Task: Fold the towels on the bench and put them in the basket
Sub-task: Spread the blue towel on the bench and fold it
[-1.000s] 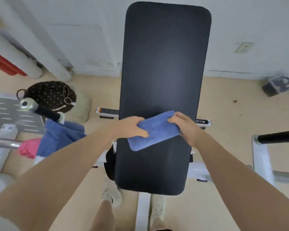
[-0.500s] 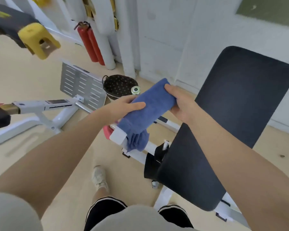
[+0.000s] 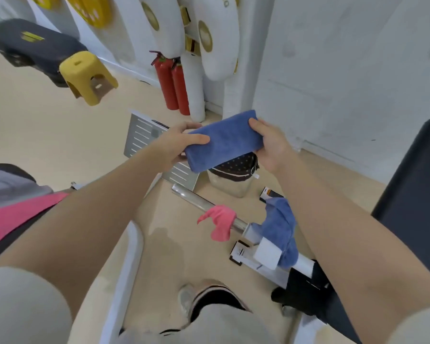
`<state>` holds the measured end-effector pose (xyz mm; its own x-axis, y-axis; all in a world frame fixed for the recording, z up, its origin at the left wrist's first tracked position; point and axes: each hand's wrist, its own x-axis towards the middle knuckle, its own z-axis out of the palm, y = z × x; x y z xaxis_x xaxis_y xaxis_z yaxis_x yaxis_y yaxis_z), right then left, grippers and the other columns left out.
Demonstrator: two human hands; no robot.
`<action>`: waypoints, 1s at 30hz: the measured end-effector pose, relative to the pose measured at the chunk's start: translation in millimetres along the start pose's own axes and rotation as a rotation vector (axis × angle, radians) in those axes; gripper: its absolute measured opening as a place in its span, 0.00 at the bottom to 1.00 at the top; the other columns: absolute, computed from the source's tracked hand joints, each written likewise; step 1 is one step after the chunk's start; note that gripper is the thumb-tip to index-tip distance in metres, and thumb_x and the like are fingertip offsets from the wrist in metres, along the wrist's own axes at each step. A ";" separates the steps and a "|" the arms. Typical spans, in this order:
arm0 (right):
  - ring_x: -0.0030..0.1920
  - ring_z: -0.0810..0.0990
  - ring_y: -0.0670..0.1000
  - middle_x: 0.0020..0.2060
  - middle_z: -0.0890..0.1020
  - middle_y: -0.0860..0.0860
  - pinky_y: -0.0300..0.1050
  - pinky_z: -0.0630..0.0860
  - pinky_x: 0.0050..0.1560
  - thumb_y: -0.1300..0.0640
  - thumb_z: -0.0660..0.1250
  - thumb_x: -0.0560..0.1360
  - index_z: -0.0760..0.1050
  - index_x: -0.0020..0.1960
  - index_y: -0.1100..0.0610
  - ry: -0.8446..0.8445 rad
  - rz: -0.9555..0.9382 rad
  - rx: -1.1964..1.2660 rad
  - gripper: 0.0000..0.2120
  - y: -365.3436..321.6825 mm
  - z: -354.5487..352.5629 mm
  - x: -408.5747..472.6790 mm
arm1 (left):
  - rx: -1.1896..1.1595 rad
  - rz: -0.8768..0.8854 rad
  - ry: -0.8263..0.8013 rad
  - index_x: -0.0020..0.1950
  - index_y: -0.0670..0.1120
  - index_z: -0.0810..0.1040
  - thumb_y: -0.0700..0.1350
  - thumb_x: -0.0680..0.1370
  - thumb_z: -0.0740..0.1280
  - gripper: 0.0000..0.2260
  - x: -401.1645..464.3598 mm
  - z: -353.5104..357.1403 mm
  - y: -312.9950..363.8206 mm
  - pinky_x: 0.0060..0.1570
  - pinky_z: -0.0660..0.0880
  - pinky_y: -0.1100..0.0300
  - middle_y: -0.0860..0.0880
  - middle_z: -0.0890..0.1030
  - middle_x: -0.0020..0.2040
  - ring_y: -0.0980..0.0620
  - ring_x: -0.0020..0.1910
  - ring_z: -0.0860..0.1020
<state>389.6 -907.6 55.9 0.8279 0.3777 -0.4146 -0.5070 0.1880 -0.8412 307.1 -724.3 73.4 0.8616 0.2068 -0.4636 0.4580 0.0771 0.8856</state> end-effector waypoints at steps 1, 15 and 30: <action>0.54 0.80 0.51 0.54 0.81 0.55 0.41 0.75 0.55 0.57 0.61 0.78 0.74 0.61 0.62 0.039 0.033 0.037 0.14 3.6 3.1 9.4 | -0.061 -0.018 -0.004 0.62 0.48 0.71 0.42 0.66 0.73 0.26 10.3 -5.3 -0.7 0.45 0.78 0.55 0.49 0.78 0.52 0.50 0.50 0.78; 0.58 0.77 0.53 0.58 0.78 0.52 0.51 0.78 0.48 0.53 0.60 0.79 0.70 0.65 0.56 0.202 0.179 0.156 0.16 -6.8 -4.5 178.2 | 0.022 -0.044 -0.081 0.58 0.42 0.74 0.38 0.77 0.64 0.10 217.8 -37.2 36.4 0.48 0.77 0.59 0.44 0.78 0.50 0.49 0.49 0.78; 0.58 0.79 0.59 0.58 0.79 0.60 0.52 0.78 0.56 0.56 0.69 0.73 0.70 0.64 0.64 0.297 0.207 0.243 0.23 140.3 -36.1 392.9 | 0.328 -0.295 -0.346 0.57 0.46 0.75 0.52 0.70 0.72 0.18 463.7 -19.2 -94.0 0.60 0.74 0.52 0.47 0.81 0.55 0.48 0.56 0.79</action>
<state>652.4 -765.6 -237.6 0.7178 0.1595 -0.6777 -0.6819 0.3574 -0.6382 659.3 -616.9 -224.2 0.6829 -0.1135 -0.7217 0.6871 -0.2360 0.6872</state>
